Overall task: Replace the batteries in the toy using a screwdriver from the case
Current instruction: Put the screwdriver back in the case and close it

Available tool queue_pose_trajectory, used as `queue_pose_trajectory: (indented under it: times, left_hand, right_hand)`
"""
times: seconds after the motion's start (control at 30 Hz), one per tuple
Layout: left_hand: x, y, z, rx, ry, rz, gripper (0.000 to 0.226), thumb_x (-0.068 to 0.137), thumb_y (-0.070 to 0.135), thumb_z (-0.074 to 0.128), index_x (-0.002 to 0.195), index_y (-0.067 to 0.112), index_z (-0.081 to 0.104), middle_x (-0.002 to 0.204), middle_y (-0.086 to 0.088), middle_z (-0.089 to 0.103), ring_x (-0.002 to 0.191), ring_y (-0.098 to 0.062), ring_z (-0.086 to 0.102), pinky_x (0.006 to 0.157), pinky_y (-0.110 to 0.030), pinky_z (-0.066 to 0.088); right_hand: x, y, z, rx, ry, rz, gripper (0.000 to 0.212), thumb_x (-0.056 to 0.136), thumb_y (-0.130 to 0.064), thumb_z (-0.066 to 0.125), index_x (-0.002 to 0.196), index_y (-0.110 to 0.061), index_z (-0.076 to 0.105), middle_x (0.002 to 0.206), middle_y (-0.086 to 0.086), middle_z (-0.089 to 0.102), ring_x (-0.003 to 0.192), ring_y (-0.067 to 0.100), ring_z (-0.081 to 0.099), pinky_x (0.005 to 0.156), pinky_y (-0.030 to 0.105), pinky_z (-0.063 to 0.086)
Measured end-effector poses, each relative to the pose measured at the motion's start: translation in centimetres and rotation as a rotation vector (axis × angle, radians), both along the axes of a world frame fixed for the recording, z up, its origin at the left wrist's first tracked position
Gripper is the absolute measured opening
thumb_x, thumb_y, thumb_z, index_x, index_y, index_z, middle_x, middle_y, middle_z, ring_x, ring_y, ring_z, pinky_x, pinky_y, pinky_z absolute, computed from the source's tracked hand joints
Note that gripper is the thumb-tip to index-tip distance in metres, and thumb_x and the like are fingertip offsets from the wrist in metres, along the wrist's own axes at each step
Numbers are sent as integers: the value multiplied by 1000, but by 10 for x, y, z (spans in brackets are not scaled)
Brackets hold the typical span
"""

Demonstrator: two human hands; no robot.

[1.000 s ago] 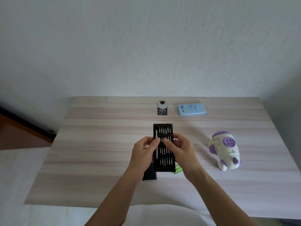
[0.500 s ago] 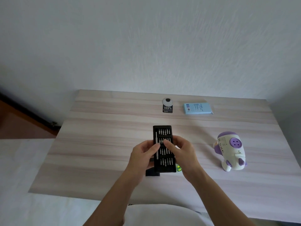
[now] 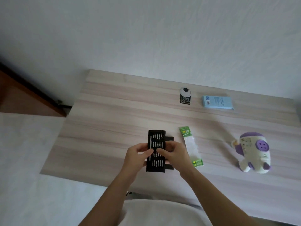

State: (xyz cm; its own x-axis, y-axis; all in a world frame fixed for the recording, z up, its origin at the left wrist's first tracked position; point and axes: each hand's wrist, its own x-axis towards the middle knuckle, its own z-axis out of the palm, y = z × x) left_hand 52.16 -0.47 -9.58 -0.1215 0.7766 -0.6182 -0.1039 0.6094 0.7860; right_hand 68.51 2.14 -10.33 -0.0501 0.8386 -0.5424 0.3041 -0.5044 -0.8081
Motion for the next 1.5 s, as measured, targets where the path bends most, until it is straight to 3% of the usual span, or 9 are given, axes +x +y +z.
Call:
queue_pose_trajectory:
  times: [0.17,0.37,0.53,0.7,0.8,0.9,1.03,1.23,1.5]
  left_hand:
    - [-33,11,-47,-86,155,-38,16,88,8,73,101,17,74,101,-7,74,93,-25,73,83,-51,61]
    - [-52,26,-74,-106,309,-121,23,83,13,78,106,15,75,89,5,75,87,-15,72,87,-44,59]
    - [-57,34,-88,-92,410,-203,23,84,16,77,106,10,74,94,0,76,88,-16,70,85,-31,55]
    - [-60,39,-97,-135,368,-208,26,86,17,75,110,8,72,98,-2,74,94,-20,69,90,-35,54]
    - [-62,41,-99,-160,341,-219,27,87,20,75,111,8,72,102,-4,75,97,-22,69,94,-43,55]
    - [-63,43,-99,-176,304,-194,24,88,17,74,109,9,72,102,-7,74,97,-25,69,93,-46,55]
    - [-64,42,-102,-189,266,-174,11,86,14,76,96,19,73,97,-6,76,95,-27,71,92,-53,55]
    - [-65,41,-110,-188,241,-179,25,71,34,76,93,23,72,96,-5,76,94,-27,72,90,-56,56]
    - [-65,39,-103,-169,240,-212,9,88,13,72,97,12,71,97,-9,75,97,-31,70,93,-53,54]
  right_hand:
    - [-36,9,-37,-89,-151,32,28,80,-22,82,104,-15,69,88,-1,76,76,19,75,64,45,63]
    - [-64,16,-65,-98,-258,-5,27,80,-24,82,103,-15,70,88,-6,68,82,14,70,72,41,63]
    - [-74,22,-77,-125,-304,-23,30,81,-26,82,106,-15,70,91,-6,72,82,10,71,74,38,63]
    - [-70,29,-77,-129,-308,-70,23,81,-36,80,96,-22,68,86,-8,71,79,13,71,74,41,63]
    - [-54,31,-68,-70,-471,-154,25,85,-42,72,94,-20,62,84,-5,66,82,19,66,70,38,56]
    - [-33,27,-60,-89,-707,-193,43,84,-50,70,100,-15,49,97,2,60,91,24,56,71,34,45]
    - [-23,22,-62,-208,-821,-109,72,79,-60,72,120,-10,41,119,14,51,113,35,52,92,45,47]
    - [-30,29,-65,-235,-822,-138,69,74,-48,76,118,-8,42,119,14,57,114,34,53,90,43,48]
    - [-27,38,-71,-349,-724,-108,70,69,-49,74,121,-7,52,122,16,52,118,34,48,93,42,48]
